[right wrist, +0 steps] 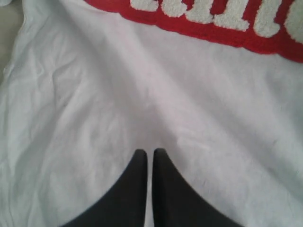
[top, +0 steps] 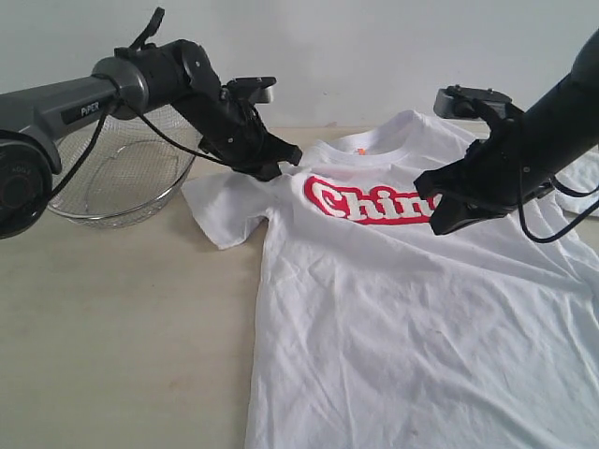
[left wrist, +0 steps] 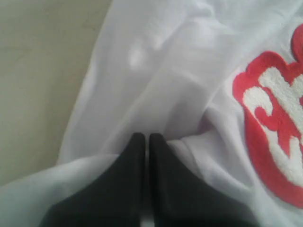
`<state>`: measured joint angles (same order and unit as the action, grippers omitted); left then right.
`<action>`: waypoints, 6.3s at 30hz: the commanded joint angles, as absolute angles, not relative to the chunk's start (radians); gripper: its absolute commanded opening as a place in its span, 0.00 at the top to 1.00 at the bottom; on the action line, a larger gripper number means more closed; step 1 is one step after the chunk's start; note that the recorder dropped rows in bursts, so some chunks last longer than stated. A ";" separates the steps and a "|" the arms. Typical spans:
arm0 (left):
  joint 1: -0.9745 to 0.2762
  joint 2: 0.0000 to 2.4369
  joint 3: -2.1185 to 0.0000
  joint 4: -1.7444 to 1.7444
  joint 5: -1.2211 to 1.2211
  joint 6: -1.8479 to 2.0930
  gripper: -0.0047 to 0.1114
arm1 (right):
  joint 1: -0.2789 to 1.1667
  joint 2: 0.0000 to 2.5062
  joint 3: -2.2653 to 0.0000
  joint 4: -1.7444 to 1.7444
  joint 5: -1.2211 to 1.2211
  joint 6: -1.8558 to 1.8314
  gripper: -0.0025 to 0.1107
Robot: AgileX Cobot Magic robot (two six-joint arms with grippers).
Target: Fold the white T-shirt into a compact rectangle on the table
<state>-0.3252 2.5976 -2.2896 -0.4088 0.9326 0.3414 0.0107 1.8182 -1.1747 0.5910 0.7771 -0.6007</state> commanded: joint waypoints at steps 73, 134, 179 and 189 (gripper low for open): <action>-0.489 1.982 -1.301 -0.769 0.767 0.497 0.92 | 0.009 1.518 -0.908 0.445 0.857 -0.402 0.98; -0.661 1.787 -0.699 -1.005 0.390 0.714 0.92 | 0.009 1.407 -0.718 0.486 0.758 -0.395 0.98; -0.569 1.450 -0.801 -1.178 0.454 0.849 0.92 | -0.503 2.414 -1.987 0.790 0.810 -0.401 0.43; -0.569 1.450 -0.801 -1.178 0.461 0.868 0.92 | -0.578 2.509 -2.130 0.705 0.869 -0.398 0.43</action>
<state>-0.5703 1.4587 -0.7980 -1.1728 0.4547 0.8553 -0.5601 2.5070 -2.1152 0.7464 0.8714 -0.3906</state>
